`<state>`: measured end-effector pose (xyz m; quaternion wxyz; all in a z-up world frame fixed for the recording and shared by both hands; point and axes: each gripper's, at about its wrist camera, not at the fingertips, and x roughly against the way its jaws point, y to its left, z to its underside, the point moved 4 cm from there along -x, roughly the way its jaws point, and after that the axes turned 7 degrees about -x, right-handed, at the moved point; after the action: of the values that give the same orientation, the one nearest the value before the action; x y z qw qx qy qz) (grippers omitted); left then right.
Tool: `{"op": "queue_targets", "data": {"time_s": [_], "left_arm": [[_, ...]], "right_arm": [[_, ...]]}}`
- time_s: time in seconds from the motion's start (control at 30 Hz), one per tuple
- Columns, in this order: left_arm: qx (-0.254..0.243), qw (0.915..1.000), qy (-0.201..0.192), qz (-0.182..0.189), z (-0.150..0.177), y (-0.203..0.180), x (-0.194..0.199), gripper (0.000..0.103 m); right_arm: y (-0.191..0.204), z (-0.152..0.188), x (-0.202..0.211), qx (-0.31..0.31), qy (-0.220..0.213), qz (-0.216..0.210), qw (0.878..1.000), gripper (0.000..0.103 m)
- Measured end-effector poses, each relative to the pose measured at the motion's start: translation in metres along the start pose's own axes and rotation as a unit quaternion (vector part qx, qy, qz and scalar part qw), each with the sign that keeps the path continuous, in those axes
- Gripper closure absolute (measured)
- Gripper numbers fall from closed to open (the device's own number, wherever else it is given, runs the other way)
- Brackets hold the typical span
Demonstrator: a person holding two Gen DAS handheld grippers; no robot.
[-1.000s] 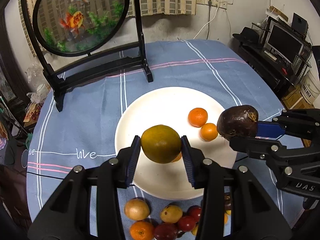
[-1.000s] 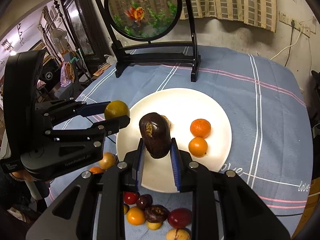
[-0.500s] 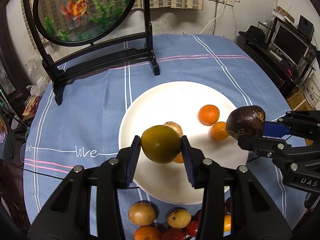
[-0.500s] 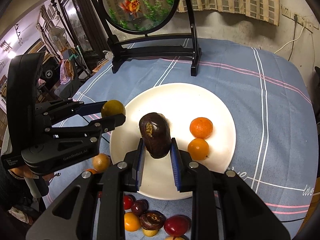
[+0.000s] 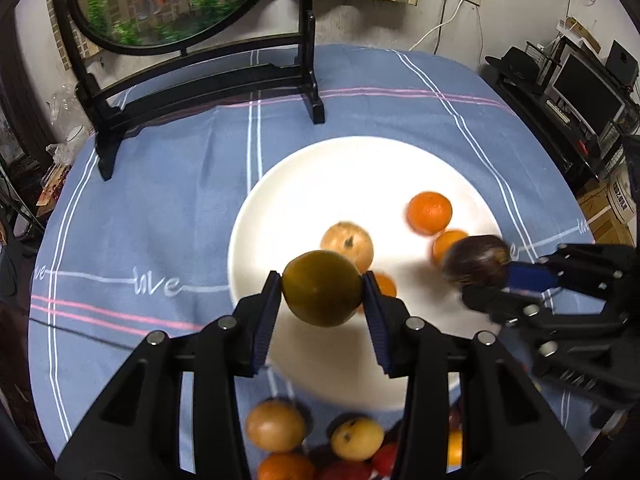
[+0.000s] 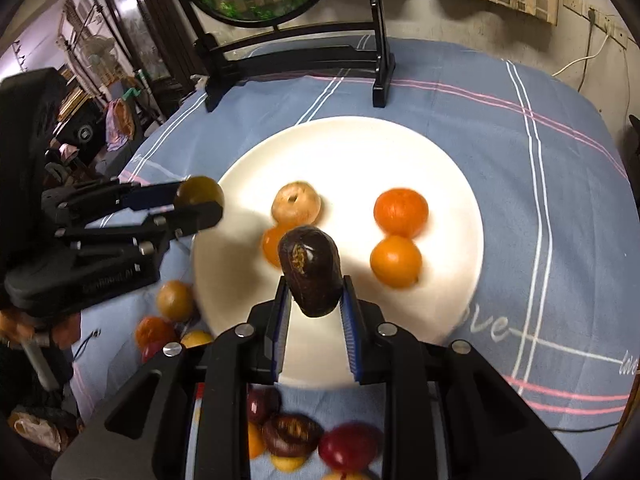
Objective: Organize fruits
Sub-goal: 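Carry both fruits onto the white plate and open both grippers, then grasp the mottled pepino with the right gripper while the left grasps a red plum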
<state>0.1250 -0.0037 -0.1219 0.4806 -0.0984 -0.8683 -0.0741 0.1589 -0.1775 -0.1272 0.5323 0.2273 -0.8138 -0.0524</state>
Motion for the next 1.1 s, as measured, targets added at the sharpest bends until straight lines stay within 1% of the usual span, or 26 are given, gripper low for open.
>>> {"op": "queue_targets", "data": {"time_s": [0.17,0.23,0.27,0.33,0.37,0.4,0.5,0.6,0.7,0.83,0.93,0.97,1.03,1.07,1.1], "left_arm": [[0.026,0.9995,0.006,0.016,-0.024,0.001,-0.016,0.061],[0.028,0.9996,0.006,0.004,-0.031,0.002,-0.023,0.061],[0.029,0.9995,0.008,0.002,-0.034,0.003,-0.026,0.06],[0.034,0.9993,0.014,0.001,-0.038,0.004,-0.034,0.053],[0.037,0.9992,0.013,-0.003,-0.039,0.006,-0.036,0.042],[0.04,0.9991,0.01,-0.007,-0.04,0.007,-0.036,0.038],[0.045,0.999,0.004,0.001,-0.039,0.009,-0.034,0.038],[0.051,0.9987,0.006,0.0,-0.036,0.014,-0.032,0.037],[0.056,0.9984,0.004,-0.003,-0.032,0.018,-0.026,0.034],[0.052,0.9986,-0.007,-0.001,-0.023,0.018,-0.008,0.03],[0.046,0.9988,-0.012,-0.005,-0.012,0.019,0.006,0.027],[0.048,0.9987,-0.015,-0.006,-0.005,0.022,0.013,0.025],[0.056,0.9982,-0.019,-0.007,0.01,0.027,0.023,0.025],[0.062,0.9978,-0.02,-0.006,0.023,0.031,0.031,0.024],[0.072,0.9973,-0.018,-0.005,0.038,0.035,0.037,0.022]], "right_arm": [[-0.005,-0.024,-0.015,-0.005,-0.007,0.021,1.0,0.078],[-0.008,-0.032,-0.022,-0.012,-0.001,0.02,1.0,0.078],[-0.01,-0.035,-0.025,-0.014,-0.001,0.027,1.0,0.077],[-0.013,-0.041,-0.029,-0.01,-0.007,0.048,0.999,0.074],[-0.014,-0.042,-0.03,-0.01,-0.007,0.049,0.999,0.074],[-0.014,-0.043,-0.03,-0.01,-0.006,0.048,0.999,0.074],[-0.013,-0.043,-0.024,0.0,-0.014,0.049,0.999,0.074],[-0.015,-0.039,-0.018,0.002,-0.012,0.046,0.999,0.074],[-0.017,-0.034,-0.013,0.001,-0.01,0.048,0.999,0.074],[-0.018,-0.021,-0.003,-0.014,-0.008,0.036,0.999,0.074],[-0.017,-0.004,0.008,-0.016,-0.009,0.034,0.999,0.074],[-0.017,0.005,0.014,-0.019,-0.011,0.031,0.999,0.074],[-0.017,0.027,0.028,-0.033,-0.021,0.028,0.999,0.074],[-0.017,0.037,0.034,-0.04,-0.028,0.026,0.998,0.073],[-0.019,0.053,0.043,-0.053,-0.039,0.024,0.998,0.069]]}}
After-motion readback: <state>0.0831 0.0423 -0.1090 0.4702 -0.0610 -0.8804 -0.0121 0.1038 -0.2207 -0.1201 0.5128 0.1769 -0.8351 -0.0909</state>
